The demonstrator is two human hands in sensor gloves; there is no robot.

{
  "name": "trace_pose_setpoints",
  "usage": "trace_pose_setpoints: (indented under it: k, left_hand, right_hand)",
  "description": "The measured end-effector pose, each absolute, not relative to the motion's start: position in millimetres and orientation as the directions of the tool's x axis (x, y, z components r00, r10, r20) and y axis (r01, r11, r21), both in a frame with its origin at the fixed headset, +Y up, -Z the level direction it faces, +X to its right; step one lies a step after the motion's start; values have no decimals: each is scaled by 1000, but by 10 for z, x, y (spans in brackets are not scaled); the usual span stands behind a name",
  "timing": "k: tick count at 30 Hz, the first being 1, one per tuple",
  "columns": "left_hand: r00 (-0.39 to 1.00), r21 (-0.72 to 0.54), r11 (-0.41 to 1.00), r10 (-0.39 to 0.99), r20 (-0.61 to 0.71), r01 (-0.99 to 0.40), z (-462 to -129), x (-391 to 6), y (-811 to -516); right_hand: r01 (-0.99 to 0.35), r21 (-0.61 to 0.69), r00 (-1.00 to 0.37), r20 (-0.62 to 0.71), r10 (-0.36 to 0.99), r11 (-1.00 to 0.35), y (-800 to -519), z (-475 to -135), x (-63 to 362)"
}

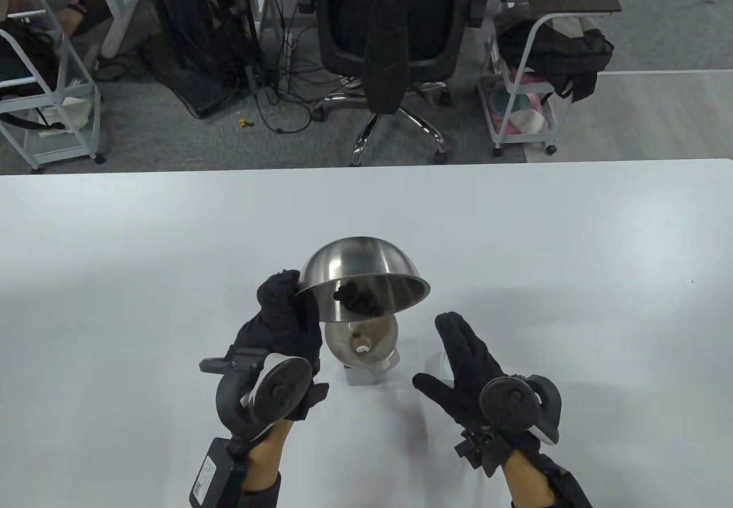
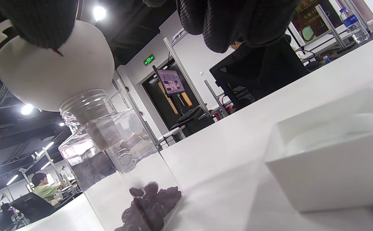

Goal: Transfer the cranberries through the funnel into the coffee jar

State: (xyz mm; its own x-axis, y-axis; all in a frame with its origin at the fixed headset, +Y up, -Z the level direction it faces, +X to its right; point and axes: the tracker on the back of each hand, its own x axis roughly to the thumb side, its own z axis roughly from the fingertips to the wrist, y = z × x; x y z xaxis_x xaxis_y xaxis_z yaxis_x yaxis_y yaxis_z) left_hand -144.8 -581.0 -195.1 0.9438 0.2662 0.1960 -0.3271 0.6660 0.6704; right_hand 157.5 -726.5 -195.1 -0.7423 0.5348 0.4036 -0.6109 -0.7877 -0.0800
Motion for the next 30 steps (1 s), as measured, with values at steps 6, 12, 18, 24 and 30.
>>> trace_pose_setpoints:
  k: [6, 12, 18, 24, 30]
  left_hand:
    - [947, 679, 662, 253, 196, -317, -1940, -1444, -5806]
    - [951, 687, 659, 240, 193, -306, -1931, -1444, -5798]
    - [954, 696, 653, 231, 193, -299, -1918, -1445, -5793]
    - [956, 704, 647, 222, 194, -293, -1904, -1447, -5787]
    - [957, 712, 641, 215, 193, -287, -1890, -1455, -5784]
  right_hand:
    - [-611, -80, -742, 404, 535, -788, -7265, -1951, 1575]
    - [-610, -75, -742, 405, 535, -789, -7267, -1957, 1570]
    - [-608, -72, -742, 406, 533, -791, -7268, -1957, 1570]
    - [-605, -71, -745, 404, 532, -793, -7271, -1956, 1568]
    - [-604, -69, -745, 402, 532, -794, -7275, -1958, 1565]
